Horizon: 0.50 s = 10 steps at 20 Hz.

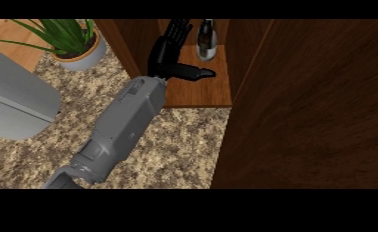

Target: Pick up the wine, place it into the cabinet and close the cabinet

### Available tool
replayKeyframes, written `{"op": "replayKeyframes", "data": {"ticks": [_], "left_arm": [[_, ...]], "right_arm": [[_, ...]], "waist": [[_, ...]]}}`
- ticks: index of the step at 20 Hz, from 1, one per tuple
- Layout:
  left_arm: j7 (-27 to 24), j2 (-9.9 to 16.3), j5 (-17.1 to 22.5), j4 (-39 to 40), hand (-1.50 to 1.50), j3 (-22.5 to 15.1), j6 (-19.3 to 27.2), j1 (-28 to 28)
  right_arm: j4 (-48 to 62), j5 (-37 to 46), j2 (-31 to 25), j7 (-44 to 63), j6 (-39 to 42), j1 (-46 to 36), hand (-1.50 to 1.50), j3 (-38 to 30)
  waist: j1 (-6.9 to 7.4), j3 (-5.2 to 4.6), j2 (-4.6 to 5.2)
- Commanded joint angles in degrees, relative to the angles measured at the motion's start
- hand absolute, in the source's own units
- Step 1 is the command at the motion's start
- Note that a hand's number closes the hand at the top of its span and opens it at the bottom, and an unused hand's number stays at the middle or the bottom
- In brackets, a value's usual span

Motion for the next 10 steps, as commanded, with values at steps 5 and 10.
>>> {"op": "replayKeyframes", "data": {"ticks": [5, 10], "left_arm": [[1.78, 0.0, 1.82, -14.95, -1.5, -7.35, 0.81, 14.94], [3.57, 0.76, -0.05, -25.48, -1.5, -9.95, 2.76, 24.16]], "right_arm": [[-12.53, -0.88, -2.61, 5.27, -0.91, 4.3, -1.5, 0.75], [-12.52, -0.67, -2.32, 4.53, -1.59, 4.5, -1.5, 0.16]], "waist": [[1.36, -0.02, -0.39], [1.68, 0.02, -0.17]]}}
